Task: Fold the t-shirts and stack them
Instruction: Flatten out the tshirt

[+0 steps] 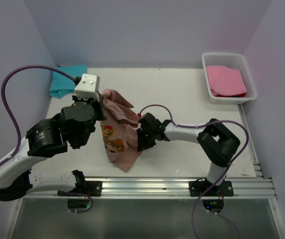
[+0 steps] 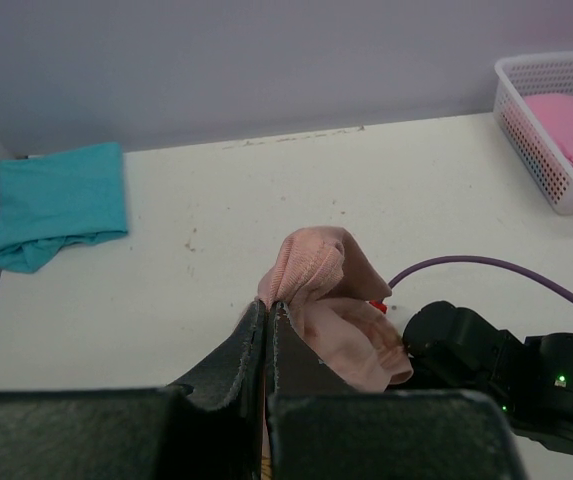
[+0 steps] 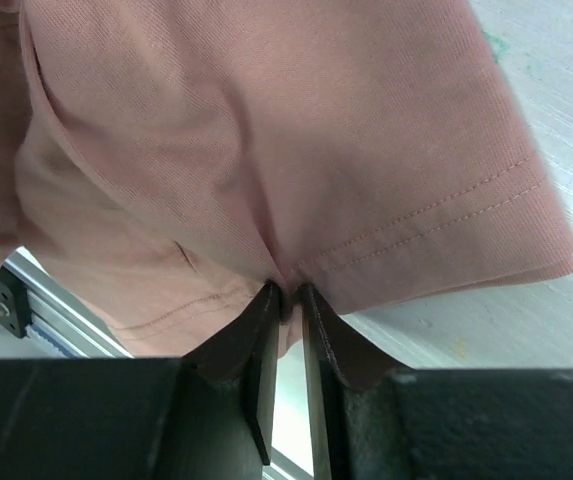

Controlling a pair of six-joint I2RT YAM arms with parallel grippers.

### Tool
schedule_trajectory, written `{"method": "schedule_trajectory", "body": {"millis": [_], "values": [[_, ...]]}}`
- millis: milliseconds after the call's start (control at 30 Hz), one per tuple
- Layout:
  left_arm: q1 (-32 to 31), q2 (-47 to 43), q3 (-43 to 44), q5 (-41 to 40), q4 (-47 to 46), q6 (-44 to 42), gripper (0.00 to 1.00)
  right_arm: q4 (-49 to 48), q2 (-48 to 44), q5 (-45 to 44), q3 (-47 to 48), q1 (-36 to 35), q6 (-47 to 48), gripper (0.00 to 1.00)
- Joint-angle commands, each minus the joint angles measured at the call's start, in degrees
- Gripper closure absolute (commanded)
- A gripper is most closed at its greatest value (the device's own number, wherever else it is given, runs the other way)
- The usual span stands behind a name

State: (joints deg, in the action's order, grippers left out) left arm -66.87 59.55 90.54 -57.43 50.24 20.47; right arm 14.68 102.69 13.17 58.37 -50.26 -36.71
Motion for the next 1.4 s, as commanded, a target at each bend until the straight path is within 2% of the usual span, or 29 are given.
{"method": "schedule_trajectory", "body": {"millis": [0,67,100,233,367,400,467,633,733,833,900,933,967,1000,1033,1067,1100,1133,1167,1200,1233,1267,1367], "values": [[0.25,-1.45,0.07,-1.72,-3.31,1.5,1.0,2.72,-0.04,-3.59,-1.15,-0.54,0.59,0.88],[0.25,-1.45,-0.1,-1.81,-3.13,1.68,1.0,2.81,-0.3,-3.94,-1.33,-0.54,0.5,0.98],[0.25,-1.45,-0.1,-1.81,-3.22,1.68,1.0,2.99,-0.3,-3.85,-1.41,-0.63,0.41,1.0],[0.25,-1.54,-0.37,-1.81,-3.13,1.86,1.0,4.21,-2.84,-4.29,-0.72,-0.72,0.93,1.0],[0.25,-1.54,-0.89,-1.81,-3.48,1.68,1.0,10.97,-9.25,-9.46,3.76,-0.8,3.22,1.0],[0.25,-1.54,-1.24,-1.9,-3.65,1.68,1.0,15.16,-10.66,-11.39,6.64,-0.72,3.74,1.0],[0.25,-2.06,-2.55,-1.81,-4.09,1.77,1.0,22.28,-14.86,-20.34,11.82,-0.63,4.28,1.0],[0.25,-5.13,-8.6,-2.6,-4.8,4.31,1.0,32.24,-22.97,-41.94,20.89,0.25,4.89,1.0],[0.25,-7.24,-13.7,-3.56,-5.85,7.21,1.0,37.26,-26.05,-49.09,27.13,2.0,6.21,1.0],[0.25,-8.57,-18.54,-6.19,-3.67,13.87,1.0,41.12,-27.63,-53.93,33.02,4.46,7.53,1.0],[0.25,-9.36,-20.83,-10.39,-1.04,23.78,0.98,42.97,-28.77,-58.25,36.54,6.48,8.4,1.0],[0.25,-10.32,-22.76,-11.73,3.94,28.7,0.97,43.41,-29.13,-59.39,37.51,7.36,9.37,1.0],[0.25,-10.85,-23.74,-12.87,6.34,37.8,0.96,43.42,-29.65,-60.44,38.91,8.94,9.81,1.0],[0.25,-11.38,-24.62,-14.71,8.8,42.59,0.94,43.33,-30.61,-61.24,39.53,9.56,10.34,1.0],[0.25,-12.52,-26.63,-15.25,14.04,47.42,0.84,43.42,-30.97,-62.03,40.06,10.18,10.86,1.0],[0.25,-13.05,-27.69,-15.52,16.53,56.0,0.77,43.51,-31.32,-62.99,40.94,10.96,11.83,1.0],[0.25,-13.49,-28.66,-15.17,18.47,59.13,0.7,43.51,-31.59,-63.0,41.21,11.23,12.27,1.0],[0.25,-14.28,-30.84,-14.65,21.02,61.86,0.51,43.68,-31.94,-63.18,41.47,11.32,12.62,1.0],[0.25,-14.55,-31.82,-13.95,22.87,68.76,0.38,43.86,-32.12,-63.27,41.56,11.32,12.8,1.0],[0.25,-14.81,-33.75,-11.76,25.24,71.52,0.26,44.03,-32.21,-63.27,41.48,11.24,12.8,1.0],[0.34,-15.07,-34.98,-10.61,25.17,72.86,0.05,44.12,-32.64,-63.09,41.21,11.32,12.8,1.0],[0.34,-15.34,-35.95,-9.03,25.08,76.0,0.0,44.12,-32.91,-63.18,40.52,11.41,12.63,1.0],[0.34,-14.99,-38.95,-4.45,22.55,76.66,0.0,43.95,-34.05,-63.0,39.37,11.32,12.45,1.0]]}}
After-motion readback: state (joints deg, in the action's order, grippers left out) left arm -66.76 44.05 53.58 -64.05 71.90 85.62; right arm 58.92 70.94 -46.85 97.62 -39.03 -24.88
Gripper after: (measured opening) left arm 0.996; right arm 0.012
